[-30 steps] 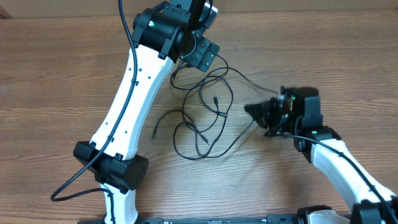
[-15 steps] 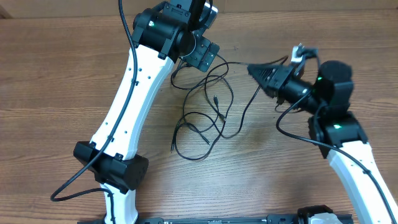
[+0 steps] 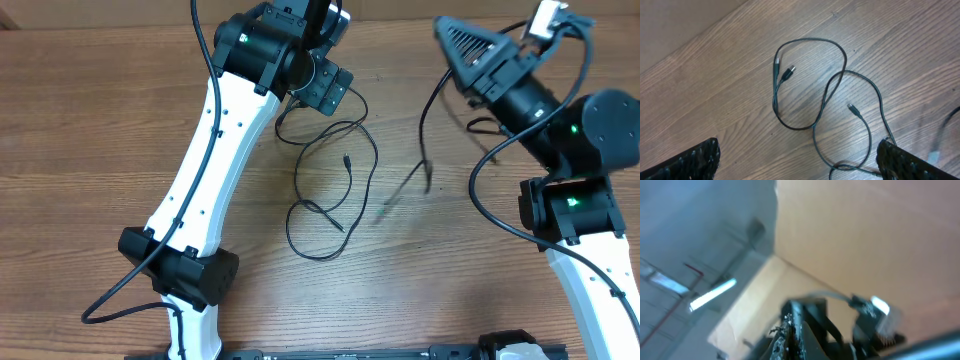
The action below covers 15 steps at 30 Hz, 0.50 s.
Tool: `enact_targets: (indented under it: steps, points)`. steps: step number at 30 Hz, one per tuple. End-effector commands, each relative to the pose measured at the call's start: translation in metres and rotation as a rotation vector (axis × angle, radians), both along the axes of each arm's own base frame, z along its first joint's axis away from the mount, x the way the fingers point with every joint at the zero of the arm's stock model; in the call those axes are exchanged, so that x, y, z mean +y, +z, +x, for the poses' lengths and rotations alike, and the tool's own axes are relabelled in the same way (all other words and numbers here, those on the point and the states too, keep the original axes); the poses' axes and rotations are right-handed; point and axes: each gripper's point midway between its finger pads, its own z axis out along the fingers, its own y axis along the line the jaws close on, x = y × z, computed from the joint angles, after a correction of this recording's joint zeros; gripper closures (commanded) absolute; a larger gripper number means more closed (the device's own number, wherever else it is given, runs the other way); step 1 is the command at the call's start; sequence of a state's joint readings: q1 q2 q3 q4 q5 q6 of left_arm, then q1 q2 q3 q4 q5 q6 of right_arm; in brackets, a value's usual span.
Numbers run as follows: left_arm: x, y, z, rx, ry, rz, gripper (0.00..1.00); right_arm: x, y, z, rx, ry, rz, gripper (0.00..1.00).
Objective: Untangle cables
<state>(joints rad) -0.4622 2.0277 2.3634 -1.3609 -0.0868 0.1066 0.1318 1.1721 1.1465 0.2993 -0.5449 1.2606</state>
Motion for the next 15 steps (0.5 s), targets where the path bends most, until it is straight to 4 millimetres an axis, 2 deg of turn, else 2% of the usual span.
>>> enact_targets:
  steps: [1, 4, 5, 8, 15]
  points:
    - [0.0, 0.002, 0.002, -0.005, -0.003, -0.008, 0.01, -0.028, 0.025, 0.007, -0.018, -0.168, 0.103, 0.96]
    - [0.0, 0.002, 0.002, -0.005, -0.003, -0.008, 0.0, -0.055, 0.013, 0.027, 0.023, -0.356, 0.107, 0.96]
    - [0.0, 0.002, 0.002, -0.005, -0.003, -0.009, 0.0, -0.072, 0.003, 0.037, 0.051, -0.47, 0.1, 0.96]
    - [0.0, 0.002, 0.002, -0.005, -0.003, -0.008, 0.0, -0.099, -0.01, 0.052, 0.048, -0.662, 0.019, 0.96]
    - [0.0, 0.002, 0.002, -0.005, -0.003, -0.008, 0.0, -0.107, -0.021, 0.063, -0.033, -0.788, -0.264, 0.96]
